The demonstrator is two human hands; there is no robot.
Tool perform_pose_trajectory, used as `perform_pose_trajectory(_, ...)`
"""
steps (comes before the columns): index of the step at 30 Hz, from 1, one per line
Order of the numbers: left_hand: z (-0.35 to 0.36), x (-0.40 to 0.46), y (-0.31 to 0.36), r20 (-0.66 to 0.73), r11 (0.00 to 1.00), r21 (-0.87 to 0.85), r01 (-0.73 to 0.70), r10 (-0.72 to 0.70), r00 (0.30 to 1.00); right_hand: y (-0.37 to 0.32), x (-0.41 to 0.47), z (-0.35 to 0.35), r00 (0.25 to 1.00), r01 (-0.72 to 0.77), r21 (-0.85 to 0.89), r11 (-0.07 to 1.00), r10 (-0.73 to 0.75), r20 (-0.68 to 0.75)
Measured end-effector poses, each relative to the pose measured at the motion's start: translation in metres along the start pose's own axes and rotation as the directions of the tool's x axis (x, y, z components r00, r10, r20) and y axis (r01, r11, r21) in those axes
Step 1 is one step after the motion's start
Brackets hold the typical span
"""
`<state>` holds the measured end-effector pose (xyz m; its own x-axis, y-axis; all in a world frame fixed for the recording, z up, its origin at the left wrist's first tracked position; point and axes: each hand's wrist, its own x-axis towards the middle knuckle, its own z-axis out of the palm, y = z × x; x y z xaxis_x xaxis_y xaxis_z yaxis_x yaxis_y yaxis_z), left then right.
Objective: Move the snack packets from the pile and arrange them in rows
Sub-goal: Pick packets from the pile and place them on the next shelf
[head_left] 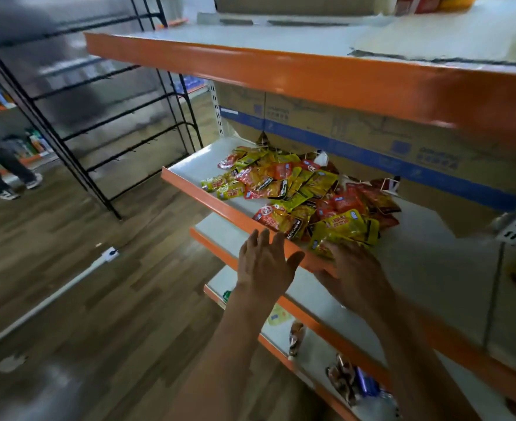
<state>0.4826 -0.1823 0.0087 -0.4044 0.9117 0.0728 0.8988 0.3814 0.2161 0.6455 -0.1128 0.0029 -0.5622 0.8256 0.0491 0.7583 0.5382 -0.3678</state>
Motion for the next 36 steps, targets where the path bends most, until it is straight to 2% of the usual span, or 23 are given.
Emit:
perform_pose_trajectory(5, 0.009, 0.028, -0.022, 0.060, 0.993, 0.012, -0.120, 0.120, 0.991, 0.004, 0.008, 0.017, 0.981, -0.168, 0.049, 0.985, 0.171, -0.086)
perform_pose_trajectory(10, 0.018, 0.055, -0.016, 0.094, 0.977, -0.079, -0.198, 0.205, 0.974, 0.019, 0.022, 0.016, 0.936, -0.317, 0.069, 0.946, 0.324, -0.142)
perform_pose_trajectory(16, 0.032, 0.084, -0.003, 0.034, 0.955, -0.171, -0.241, 0.251, 0.968, 0.051, 0.040, 0.031, 0.947, -0.310, 0.068, 0.948, 0.314, -0.066)
perform_pose_trajectory(19, 0.037, 0.096, 0.006, 0.048, 0.947, -0.201, -0.249, 0.263, 0.964, 0.057, 0.045, 0.027, 0.948, -0.314, 0.040, 0.949, 0.315, -0.044)
perform_pose_trajectory(23, 0.042, 0.105, 0.022, 0.035, 0.937, -0.258, -0.236, 0.253, 0.967, 0.064, 0.049, 0.020, 0.945, -0.309, 0.055, 0.949, 0.313, -0.095)
perform_pose_trajectory(29, 0.047, 0.111, 0.035, 0.060, 0.939, -0.244, -0.243, 0.265, 0.962, 0.070, 0.046, 0.003, 0.912, -0.388, 0.273, 0.880, 0.409, -0.023)
perform_pose_trajectory(34, 0.047, 0.121, 0.044, 0.096, 0.952, -0.154, -0.264, 0.280, 0.955, 0.066, 0.040, -0.017, 0.842, -0.426, 0.458, 0.780, 0.527, -0.115)
perform_pose_trajectory(36, 0.048, 0.120, 0.048, 0.135, 0.964, -0.110, -0.242, 0.256, 0.957, 0.067, 0.037, -0.017, 0.805, -0.441, 0.557, 0.704, 0.585, -0.103)
